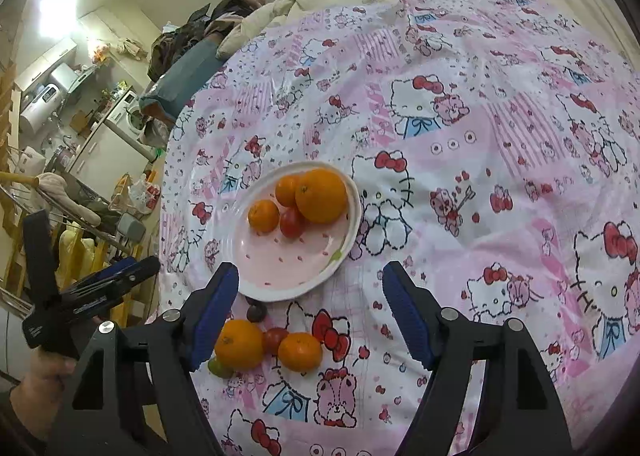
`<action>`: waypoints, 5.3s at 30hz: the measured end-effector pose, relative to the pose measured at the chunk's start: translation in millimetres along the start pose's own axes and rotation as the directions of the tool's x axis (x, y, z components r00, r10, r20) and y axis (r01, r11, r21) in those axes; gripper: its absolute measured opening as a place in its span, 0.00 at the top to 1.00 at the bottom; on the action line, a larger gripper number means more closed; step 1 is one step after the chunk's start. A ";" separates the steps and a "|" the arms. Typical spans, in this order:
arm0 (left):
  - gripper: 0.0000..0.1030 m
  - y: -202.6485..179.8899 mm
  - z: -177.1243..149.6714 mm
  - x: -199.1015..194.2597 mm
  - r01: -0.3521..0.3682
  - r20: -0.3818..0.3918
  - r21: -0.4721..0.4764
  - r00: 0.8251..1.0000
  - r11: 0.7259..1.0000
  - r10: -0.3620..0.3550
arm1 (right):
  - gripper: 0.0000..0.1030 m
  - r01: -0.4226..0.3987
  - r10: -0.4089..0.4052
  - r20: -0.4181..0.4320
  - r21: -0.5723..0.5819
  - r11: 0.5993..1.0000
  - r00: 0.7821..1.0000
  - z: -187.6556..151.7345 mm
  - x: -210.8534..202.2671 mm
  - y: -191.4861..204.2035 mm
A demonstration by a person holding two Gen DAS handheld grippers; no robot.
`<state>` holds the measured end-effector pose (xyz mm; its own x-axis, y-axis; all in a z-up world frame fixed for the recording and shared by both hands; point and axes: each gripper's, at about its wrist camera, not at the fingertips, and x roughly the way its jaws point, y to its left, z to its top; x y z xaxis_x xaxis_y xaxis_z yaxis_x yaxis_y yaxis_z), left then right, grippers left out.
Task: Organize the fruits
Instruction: 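Withdraw both tools from the plate toward the remaining fruit, then grasp another mandarin from the pile with the right tool, then carry the mandarin to the plate with the right tool while the left tool grasps a dark grape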
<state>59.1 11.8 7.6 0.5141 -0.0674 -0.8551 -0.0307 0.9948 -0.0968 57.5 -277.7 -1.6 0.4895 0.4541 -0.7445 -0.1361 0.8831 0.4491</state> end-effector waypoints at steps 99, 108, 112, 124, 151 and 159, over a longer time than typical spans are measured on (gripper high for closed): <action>0.82 -10.0 30.4 22.9 0.017 -0.133 0.043 0.991 0.999 -0.011 | 0.57 -0.051 0.046 -0.084 -0.060 0.997 0.995 7.6 25.4 18.3; 0.82 -26.3 43.6 65.2 0.032 -0.177 0.088 0.984 0.996 -0.016 | 0.57 -0.029 0.023 -0.108 -0.054 0.998 0.994 32.7 53.3 8.1; 0.82 -37.4 48.5 85.7 0.043 -0.202 0.107 0.979 0.993 -0.021 | 0.57 -0.012 0.001 -0.129 -0.083 0.996 0.992 39.6 69.3 8.9; 0.82 -43.0 57.7 121.5 0.070 -0.232 0.096 0.972 0.993 -0.046 | 0.57 0.005 -0.015 -0.215 -0.050 0.999 0.976 37.6 111.8 -1.9; 0.81 -46.2 58.7 127.1 0.054 -0.201 0.125 0.979 0.991 -0.028 | 0.55 0.037 -0.041 -0.249 -0.020 0.999 0.968 36.1 124.1 -6.7; 0.81 -47.0 57.3 127.2 0.062 -0.206 0.121 0.978 0.991 -0.036 | 0.55 0.037 -0.040 -0.244 -0.017 0.999 0.969 37.5 121.2 -8.2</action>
<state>175.0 -39.2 -67.4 0.3269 -0.1174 -0.9377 0.1048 0.9906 -0.0875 150.2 -234.4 -77.0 0.2692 0.4338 -0.8598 -0.1324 0.9010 0.4131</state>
